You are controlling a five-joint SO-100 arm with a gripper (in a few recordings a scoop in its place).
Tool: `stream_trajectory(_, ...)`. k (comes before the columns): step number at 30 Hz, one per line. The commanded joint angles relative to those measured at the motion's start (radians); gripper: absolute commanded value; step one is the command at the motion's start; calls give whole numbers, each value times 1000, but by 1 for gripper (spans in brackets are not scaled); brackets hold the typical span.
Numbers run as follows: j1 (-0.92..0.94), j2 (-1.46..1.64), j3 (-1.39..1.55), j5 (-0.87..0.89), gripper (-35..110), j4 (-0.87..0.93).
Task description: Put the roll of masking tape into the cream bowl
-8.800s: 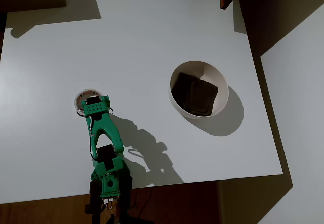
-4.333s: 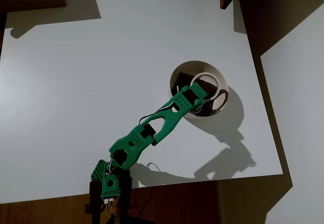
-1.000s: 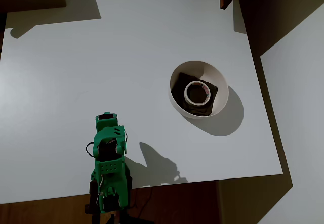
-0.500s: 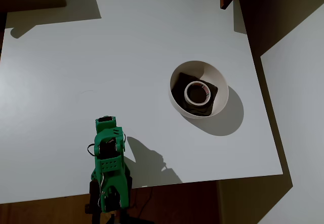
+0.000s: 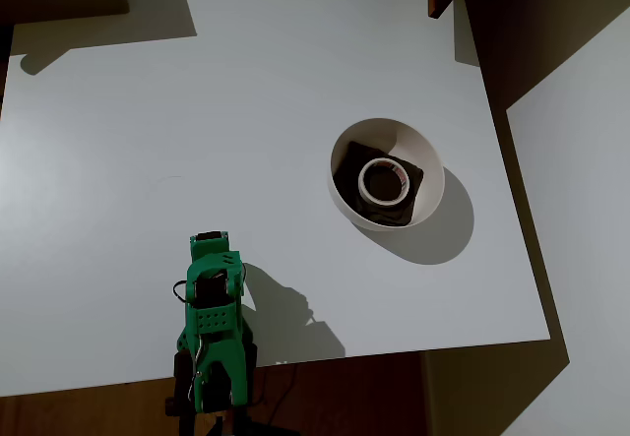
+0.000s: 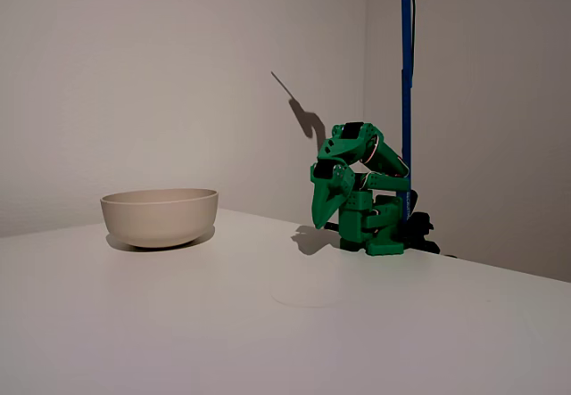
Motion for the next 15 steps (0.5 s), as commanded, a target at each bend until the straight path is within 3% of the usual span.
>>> stream_trajectory(1, 3, 5, 17, -8, -8, -11)
stream_trajectory(15, 5, 5, 15, -5, -5, 2)
